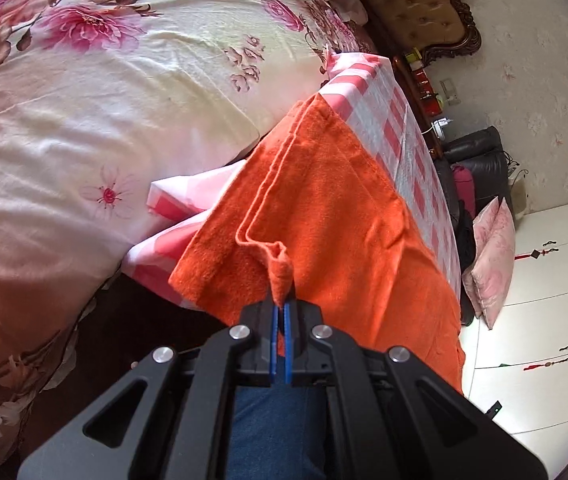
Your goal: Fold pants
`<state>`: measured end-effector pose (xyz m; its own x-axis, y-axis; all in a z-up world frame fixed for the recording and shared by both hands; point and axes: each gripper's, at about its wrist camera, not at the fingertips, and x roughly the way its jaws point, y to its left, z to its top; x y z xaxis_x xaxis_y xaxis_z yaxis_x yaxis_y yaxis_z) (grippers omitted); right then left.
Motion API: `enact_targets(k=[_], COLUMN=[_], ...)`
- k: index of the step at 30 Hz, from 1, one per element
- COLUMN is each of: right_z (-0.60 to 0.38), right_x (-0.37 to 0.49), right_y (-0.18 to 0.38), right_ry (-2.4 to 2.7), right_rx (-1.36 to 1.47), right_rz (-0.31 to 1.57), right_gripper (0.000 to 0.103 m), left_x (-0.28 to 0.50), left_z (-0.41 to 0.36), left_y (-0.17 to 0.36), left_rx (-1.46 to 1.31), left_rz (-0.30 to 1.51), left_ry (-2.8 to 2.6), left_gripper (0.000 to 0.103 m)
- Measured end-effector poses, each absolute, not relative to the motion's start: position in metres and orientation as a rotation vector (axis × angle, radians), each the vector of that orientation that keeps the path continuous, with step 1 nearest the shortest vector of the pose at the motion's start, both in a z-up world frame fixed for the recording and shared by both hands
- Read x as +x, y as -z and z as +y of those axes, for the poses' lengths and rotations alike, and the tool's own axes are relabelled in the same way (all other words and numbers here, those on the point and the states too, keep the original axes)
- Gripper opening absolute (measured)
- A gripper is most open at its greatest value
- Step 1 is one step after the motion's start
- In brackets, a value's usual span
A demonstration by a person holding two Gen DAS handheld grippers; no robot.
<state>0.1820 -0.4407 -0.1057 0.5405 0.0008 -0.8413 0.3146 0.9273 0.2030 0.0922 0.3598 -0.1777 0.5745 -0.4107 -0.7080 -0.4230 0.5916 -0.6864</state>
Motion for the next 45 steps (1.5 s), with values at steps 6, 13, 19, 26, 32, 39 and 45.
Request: enact_targets(k=[6,13,19,26,32,39,45], right_z=[-0.427,-0.412,-0.405,-0.386,-0.378,-0.359,-0.341], right_x=[0.177,0.179,0.183,0.187,0.19,0.19,0.172], right_y=[0.113,0.118,0.118,0.114,0.12,0.124,0.112], right_ry=[0.238,0.292,0.339,0.361,0.392,0.433,0.353], right_rx=[0.237,0.112,0.01,-0.148,-0.208,-0.238,-0.238], right_rz=[1.015,1.04,1.057,1.071,1.083,1.101,1.118], right_gripper=[0.02,0.029,0.047,0.069,0.07,0.071,0.082], left_x=[0.077,0.063,0.058,0.14,0.195,0.236,0.271], left_z=[0.352,0.348,0.385,0.374,0.376,0.374,0.386], left_y=[0.16,0.172,0.172,0.15,0.167,0.144,0.148], left_rx=[-0.948,-0.937,-0.942,-0.632,-0.604,-0.412,-0.308], left_rz=[0.948,0.957,0.854,0.955,1.09,1.117,1.192], left_ry=[-0.014,-0.077,-0.212,-0.101,0.04,-0.002,-0.181], left_gripper=[0.002,0.04,0.074,0.074,0.02,0.01,0.027])
